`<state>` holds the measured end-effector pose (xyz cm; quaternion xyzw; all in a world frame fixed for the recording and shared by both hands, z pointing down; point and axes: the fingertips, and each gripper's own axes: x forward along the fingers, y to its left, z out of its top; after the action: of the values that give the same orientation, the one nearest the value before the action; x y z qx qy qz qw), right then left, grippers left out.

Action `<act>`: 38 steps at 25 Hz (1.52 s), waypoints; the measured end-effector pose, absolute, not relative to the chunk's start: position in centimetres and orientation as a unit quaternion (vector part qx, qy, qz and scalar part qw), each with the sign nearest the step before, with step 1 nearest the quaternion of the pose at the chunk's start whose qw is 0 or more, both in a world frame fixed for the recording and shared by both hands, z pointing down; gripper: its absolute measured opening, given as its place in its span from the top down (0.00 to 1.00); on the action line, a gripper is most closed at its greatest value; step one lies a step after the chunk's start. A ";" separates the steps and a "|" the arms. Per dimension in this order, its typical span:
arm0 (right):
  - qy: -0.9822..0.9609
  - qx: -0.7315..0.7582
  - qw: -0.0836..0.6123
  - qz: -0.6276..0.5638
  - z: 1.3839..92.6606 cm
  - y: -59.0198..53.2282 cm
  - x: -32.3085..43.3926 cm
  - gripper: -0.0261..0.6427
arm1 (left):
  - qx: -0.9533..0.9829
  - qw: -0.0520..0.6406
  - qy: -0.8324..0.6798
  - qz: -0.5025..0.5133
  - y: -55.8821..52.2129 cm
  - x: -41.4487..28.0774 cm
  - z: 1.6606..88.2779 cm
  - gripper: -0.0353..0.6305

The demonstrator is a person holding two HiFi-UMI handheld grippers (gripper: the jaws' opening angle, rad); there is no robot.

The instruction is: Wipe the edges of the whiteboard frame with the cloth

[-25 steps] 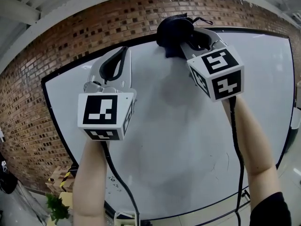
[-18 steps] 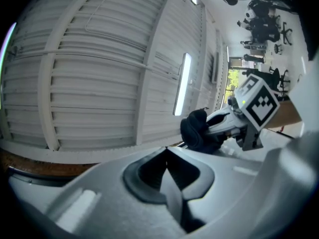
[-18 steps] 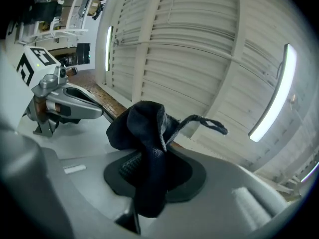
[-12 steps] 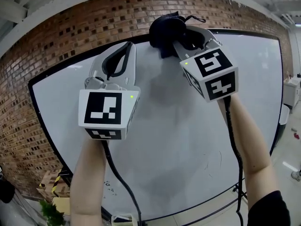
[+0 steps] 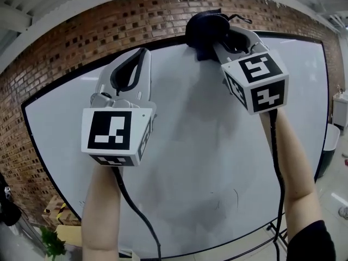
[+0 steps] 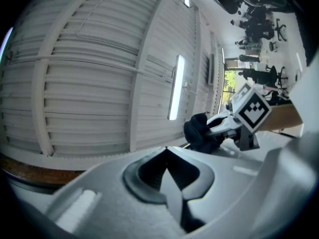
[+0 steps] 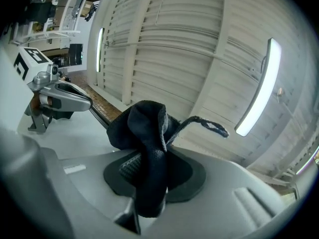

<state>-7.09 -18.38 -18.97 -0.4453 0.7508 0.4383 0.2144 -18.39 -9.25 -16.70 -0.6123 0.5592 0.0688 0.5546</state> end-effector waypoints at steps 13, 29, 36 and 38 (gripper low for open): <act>0.750 -0.446 0.221 0.436 -18.7 -24.1 4.6 0.84 | -0.587 0.570 0.570 0.073 -13.1 -8.1 -17.2 0.94; 0.767 -0.413 0.213 0.443 -17.1 -27.1 8.9 0.84 | -0.632 0.540 0.546 0.105 -18.6 0.8 -16.4 0.94; 0.773 -0.414 0.227 0.424 -17.6 -26.7 9.4 0.84 | -0.657 0.549 0.509 0.091 -19.0 4.6 -16.9 0.94; 0.791 -0.396 0.247 0.395 -17.7 -27.0 9.6 0.84 | -0.653 0.564 0.498 0.084 -19.2 5.4 -16.9 0.94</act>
<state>9.58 -26.98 -17.66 -0.3959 0.7913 0.3954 0.2467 5.42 -19.16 -16.88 -0.6533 0.4977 0.0835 0.5644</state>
